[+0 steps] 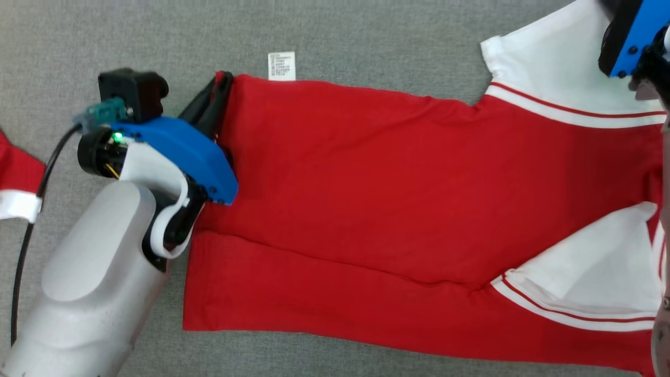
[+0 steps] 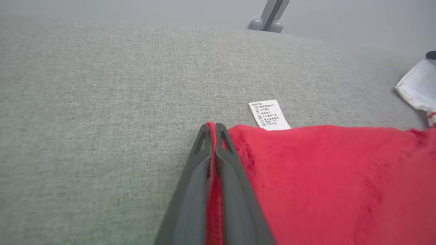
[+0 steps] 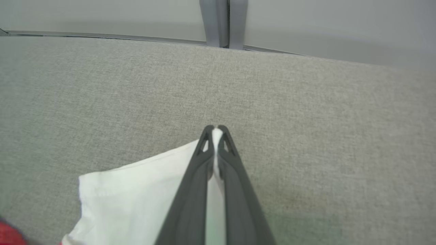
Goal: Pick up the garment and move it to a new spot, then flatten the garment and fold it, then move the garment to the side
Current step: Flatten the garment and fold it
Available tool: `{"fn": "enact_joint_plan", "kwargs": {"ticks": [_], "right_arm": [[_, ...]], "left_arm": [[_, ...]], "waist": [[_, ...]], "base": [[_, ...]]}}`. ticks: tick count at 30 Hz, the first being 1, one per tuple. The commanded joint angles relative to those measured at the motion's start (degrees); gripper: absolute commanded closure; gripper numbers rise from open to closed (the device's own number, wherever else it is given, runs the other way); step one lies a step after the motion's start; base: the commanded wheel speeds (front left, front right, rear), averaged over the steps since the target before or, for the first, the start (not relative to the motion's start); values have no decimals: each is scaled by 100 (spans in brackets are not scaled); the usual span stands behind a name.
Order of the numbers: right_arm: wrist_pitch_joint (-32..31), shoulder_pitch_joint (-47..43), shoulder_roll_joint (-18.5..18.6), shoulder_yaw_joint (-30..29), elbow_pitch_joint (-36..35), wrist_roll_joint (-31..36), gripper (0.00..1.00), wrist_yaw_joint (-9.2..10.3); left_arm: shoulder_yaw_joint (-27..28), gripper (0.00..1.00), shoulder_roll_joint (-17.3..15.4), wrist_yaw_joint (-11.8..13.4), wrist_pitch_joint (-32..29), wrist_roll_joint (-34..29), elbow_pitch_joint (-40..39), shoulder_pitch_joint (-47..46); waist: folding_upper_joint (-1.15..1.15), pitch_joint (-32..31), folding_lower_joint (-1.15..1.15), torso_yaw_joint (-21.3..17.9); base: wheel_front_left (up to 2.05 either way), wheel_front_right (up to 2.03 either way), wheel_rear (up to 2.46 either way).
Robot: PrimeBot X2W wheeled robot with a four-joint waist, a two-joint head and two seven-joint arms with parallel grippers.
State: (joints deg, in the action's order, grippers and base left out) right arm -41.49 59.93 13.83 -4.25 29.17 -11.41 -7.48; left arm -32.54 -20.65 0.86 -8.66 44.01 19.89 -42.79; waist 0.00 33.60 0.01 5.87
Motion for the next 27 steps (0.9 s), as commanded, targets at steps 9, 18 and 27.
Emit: {"fn": "enact_joint_plan", "kwargs": {"ticks": [9,18,27], "right_arm": [[-83,-1327,458,304,-1150,-1516,100,-3],[-562,-2823,428,-127,-2345,-2303,100,-3],[-1180,-4130,82,-623,-3512,-2332,100,-3]], "left_arm": [[-219,100,-576,-665,1054,-170,-383,923],[-515,100,-1078,-795,1728,-417,-504,1525],[-858,100,-1438,-822,2048,-757,-171,1780]], "waist": [[0,-740,-1,-338],[0,-1161,-1,-479],[0,-1384,-1,-660]], "base": [[0,0,0],[0,0,0],[0,0,0]]}}
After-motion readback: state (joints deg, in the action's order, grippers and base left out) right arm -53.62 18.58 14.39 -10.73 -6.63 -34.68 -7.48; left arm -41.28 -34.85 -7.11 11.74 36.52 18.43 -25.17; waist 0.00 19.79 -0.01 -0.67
